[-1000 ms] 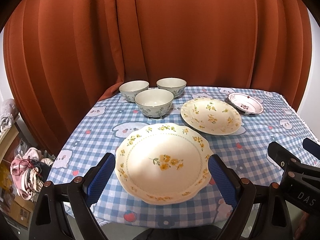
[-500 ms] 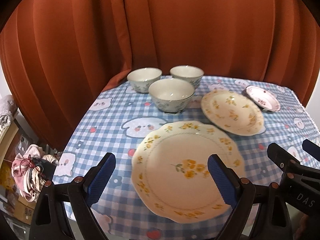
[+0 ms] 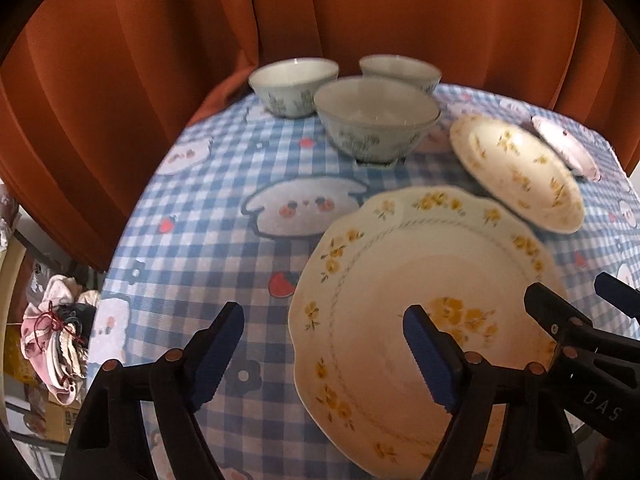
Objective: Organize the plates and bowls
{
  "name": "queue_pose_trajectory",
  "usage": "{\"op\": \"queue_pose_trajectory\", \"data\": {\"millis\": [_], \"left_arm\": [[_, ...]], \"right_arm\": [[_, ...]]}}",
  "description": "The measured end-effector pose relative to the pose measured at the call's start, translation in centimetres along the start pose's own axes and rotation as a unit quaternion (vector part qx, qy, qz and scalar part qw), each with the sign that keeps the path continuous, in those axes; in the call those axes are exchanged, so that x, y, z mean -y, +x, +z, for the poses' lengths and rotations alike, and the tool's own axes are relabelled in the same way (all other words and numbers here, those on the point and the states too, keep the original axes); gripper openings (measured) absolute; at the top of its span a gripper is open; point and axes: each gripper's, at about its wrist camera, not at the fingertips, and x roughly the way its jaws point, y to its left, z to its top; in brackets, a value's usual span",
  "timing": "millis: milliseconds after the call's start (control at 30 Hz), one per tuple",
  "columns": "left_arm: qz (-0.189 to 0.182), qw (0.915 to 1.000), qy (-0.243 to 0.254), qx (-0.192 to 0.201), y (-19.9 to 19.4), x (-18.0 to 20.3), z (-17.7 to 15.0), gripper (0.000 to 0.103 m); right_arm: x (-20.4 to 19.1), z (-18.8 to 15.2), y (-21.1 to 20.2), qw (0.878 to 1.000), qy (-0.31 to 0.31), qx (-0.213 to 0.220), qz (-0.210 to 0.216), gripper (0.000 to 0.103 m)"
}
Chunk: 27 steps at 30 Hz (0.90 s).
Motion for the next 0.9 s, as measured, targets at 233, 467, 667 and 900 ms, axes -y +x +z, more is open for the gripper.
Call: {"op": "queue_pose_trajectory", "data": {"millis": [233,467,667,900], "left_arm": [[-0.024,0.9984,0.019,-0.048,3.1,0.6,-0.2,0.071],[-0.042,0.9971,0.020,-0.060,3.9,0.6,0.4,0.068],[-0.043,0.9965,0.027,-0.067,4.1,0.7,0.6,0.068],[-0.045,0.9945,0.033,-0.089,4.2,0.7,0.8,0.068]], "right_arm": [[-0.8,-0.2,3.1,0.999,0.004,-0.048,-0.009,0.087],[-1.0,0.0,4.7,0.997,0.007,-0.070,-0.011,0.075],[-1.1,0.3,5.2,0.996,0.005,-0.082,-0.021,0.072],[-0.7,0.4,5.0,0.995,0.018,-0.099,-0.016,0.072]]}}
